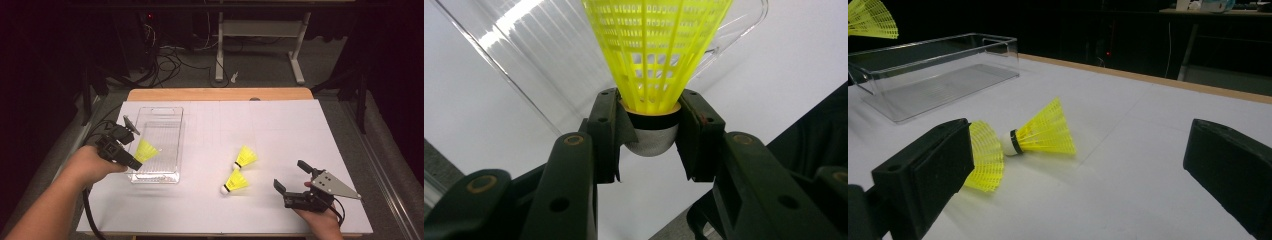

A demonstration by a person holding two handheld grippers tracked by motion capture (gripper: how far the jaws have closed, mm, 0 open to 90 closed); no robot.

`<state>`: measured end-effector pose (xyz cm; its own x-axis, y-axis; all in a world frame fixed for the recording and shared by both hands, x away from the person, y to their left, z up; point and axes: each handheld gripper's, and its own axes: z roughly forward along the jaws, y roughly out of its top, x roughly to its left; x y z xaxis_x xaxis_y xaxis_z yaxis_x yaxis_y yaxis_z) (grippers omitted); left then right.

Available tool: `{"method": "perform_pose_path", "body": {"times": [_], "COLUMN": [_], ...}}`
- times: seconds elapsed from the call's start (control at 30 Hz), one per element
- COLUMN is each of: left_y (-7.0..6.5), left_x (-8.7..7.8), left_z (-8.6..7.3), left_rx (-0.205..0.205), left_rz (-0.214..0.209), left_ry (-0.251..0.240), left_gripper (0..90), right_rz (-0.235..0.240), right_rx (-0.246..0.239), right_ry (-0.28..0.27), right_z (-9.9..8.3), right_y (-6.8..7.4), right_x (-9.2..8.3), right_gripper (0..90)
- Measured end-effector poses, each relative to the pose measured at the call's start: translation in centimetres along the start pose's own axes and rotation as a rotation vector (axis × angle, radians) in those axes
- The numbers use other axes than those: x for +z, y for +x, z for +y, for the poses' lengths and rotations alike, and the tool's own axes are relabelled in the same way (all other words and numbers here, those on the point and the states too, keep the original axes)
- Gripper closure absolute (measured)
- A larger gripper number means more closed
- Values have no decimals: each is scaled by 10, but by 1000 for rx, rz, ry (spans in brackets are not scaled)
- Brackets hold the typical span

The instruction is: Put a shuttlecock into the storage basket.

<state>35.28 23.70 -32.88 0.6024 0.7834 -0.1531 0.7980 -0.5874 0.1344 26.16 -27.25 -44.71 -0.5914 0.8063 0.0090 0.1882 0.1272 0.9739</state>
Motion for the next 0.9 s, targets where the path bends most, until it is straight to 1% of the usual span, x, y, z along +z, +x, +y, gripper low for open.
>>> {"method": "perform_pose_path", "body": {"times": [0.03, 0.17, 0.3, 0.33, 0.5, 0.53, 0.6, 0.67, 0.9], "left_y": [0, -2, 1, 3, 5, 6, 7, 8, 9], "left_x": [-1, -6, -12, -15, -19, -19, -22, -26, -34], "left_z": [1, 7, 13, 15, 21, 22, 25, 28, 38], "left_rx": [0, 6, -8, -14, -20, -10, -12, -17, -7], "left_rz": [-3, 10, 22, 29, 38, 41, 43, 45, 55], "left_ry": [5, 9, 23, 35, 36, 28, 32, 26, 26], "left_gripper": [647, 648, 647, 647, 647, 647, 647, 647, 647], "right_rz": [0, 1, 1, 2, 6, 6, 6, 6, 6], "right_rx": [0, 0, 2, 2, 2, 3, 2, 3, 3], "right_ry": [1, -1, -2, -2, -2, -1, -2, -3, -3], "right_z": [0, 0, 0, 0, 0, 0, 0, 0, 0], "right_y": [0, 0, -1, -1, 0, 0, -1, -2, -2], "right_x": [0, 0, 0, 0, 0, 0, 0, 0, 0], "right_gripper": [5, 5, 5, 5, 5, 5, 5, 5, 5]}}
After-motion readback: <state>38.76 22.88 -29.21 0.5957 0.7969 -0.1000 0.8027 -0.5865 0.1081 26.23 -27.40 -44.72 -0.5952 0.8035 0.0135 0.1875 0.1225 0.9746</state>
